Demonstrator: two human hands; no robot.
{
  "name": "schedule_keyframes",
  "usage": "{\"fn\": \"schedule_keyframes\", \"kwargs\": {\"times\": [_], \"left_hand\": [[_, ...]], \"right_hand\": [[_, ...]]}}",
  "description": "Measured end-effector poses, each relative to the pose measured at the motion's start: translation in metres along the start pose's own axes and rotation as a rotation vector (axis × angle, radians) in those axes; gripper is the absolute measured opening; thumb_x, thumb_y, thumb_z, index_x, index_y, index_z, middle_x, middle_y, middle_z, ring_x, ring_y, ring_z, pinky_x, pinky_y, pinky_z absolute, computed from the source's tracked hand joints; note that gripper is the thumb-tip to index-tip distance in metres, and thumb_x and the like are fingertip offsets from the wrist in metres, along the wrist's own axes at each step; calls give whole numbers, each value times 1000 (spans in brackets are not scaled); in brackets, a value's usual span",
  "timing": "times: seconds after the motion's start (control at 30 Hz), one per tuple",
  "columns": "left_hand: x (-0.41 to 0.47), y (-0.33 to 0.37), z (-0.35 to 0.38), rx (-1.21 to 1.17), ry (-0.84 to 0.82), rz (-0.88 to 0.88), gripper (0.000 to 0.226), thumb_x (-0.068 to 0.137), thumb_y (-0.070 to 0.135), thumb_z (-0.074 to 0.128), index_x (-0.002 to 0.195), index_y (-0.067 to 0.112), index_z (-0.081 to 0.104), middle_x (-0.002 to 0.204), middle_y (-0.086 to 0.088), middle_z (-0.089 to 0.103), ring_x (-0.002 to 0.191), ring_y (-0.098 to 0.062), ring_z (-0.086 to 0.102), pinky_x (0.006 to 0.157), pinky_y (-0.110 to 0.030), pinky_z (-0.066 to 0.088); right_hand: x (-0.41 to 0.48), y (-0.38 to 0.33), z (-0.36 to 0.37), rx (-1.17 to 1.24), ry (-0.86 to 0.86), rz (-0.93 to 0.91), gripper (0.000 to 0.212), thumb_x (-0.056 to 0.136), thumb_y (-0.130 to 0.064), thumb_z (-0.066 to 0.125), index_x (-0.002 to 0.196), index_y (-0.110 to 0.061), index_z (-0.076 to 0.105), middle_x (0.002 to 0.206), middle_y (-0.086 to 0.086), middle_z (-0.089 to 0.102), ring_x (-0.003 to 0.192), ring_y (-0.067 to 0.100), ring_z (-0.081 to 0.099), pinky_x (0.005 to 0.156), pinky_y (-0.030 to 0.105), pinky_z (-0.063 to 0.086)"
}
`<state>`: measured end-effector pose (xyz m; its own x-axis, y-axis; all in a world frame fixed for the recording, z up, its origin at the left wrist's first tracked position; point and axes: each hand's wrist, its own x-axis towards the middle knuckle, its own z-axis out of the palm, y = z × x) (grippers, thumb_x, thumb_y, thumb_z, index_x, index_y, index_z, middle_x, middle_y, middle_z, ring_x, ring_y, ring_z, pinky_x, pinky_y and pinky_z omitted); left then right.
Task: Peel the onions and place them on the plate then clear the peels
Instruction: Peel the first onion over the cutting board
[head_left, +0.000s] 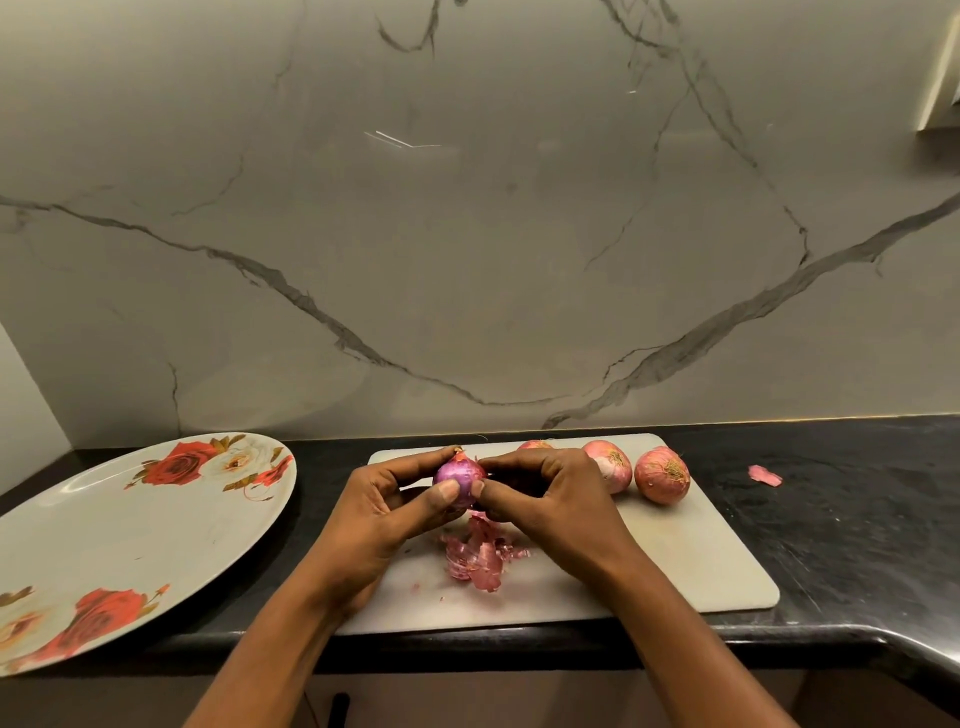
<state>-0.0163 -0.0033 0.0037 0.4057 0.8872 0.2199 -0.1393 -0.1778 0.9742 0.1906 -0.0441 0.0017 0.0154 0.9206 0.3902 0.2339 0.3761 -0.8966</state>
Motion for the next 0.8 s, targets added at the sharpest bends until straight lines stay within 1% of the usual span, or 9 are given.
{"fn": "schedule_keyframes", "kwargs": {"times": [0.1,0.2,0.27,0.37,0.47,0.5,0.57,0.7,0.8], "left_hand": [[0,-1,-1,5,-7,-5,49,85,10,75,133,12,69,125,-4,77,116,-26,74,93,-34,62],[-1,-1,-1,10,-11,-1,47,85,12,74,131,13,71,125,-3,77,116,-26,74,93,-35,63],[-1,-1,-1,4,2,0,44,85,16,73,129,14,72,124,-4,77,115,-27,74,92,-36,63],[2,-1,-1,3,42,-11,39,90,20,70,128,15,73,124,-8,77,113,-29,75,90,-38,64],[4,-1,-1,2,59,-15,40,94,19,68,133,18,71,127,-7,76,113,-30,75,90,-40,64],[4,-1,0,10,56,-14,39,94,19,68,134,19,71,128,-6,75,114,-29,75,91,-40,64],[4,-2,-1,12,50,-15,37,95,17,68,131,20,73,128,-7,75,116,-29,74,91,-40,64],[3,-2,0,13,36,-12,37,91,17,70,128,17,75,126,-6,76,116,-28,74,91,-41,64],[2,-1,2,16,34,7,38,90,15,71,128,14,74,125,-6,77,114,-27,74,88,-38,64]], "right_hand": [[1,0,0,-10,-4,-1,18,91,-25,82,108,-30,82,96,-9,82,91,10,79,83,35,66],[3,4,0,9,27,6,22,96,-5,71,109,-17,84,93,-1,83,87,17,80,82,41,67],[3,5,1,8,31,11,23,96,-2,69,111,-13,83,94,1,83,88,17,81,83,40,67],[3,6,2,26,62,2,23,98,-9,72,118,-17,80,102,-1,82,93,13,80,84,38,66],[2,5,2,2,63,-22,37,92,-29,81,128,-25,75,115,-5,79,101,7,77,86,34,66],[1,4,2,-28,48,-47,39,91,-32,82,129,-26,74,117,-7,79,104,4,76,87,31,65],[0,3,2,-56,19,-89,36,91,-31,82,127,-26,76,116,-11,79,107,2,75,89,29,64],[1,4,1,-54,23,-72,26,96,-31,77,122,-25,79,107,-10,81,100,8,78,86,38,66],[1,6,2,-53,43,-83,28,94,-32,79,122,-24,80,109,-10,81,101,8,77,86,39,66]]}}
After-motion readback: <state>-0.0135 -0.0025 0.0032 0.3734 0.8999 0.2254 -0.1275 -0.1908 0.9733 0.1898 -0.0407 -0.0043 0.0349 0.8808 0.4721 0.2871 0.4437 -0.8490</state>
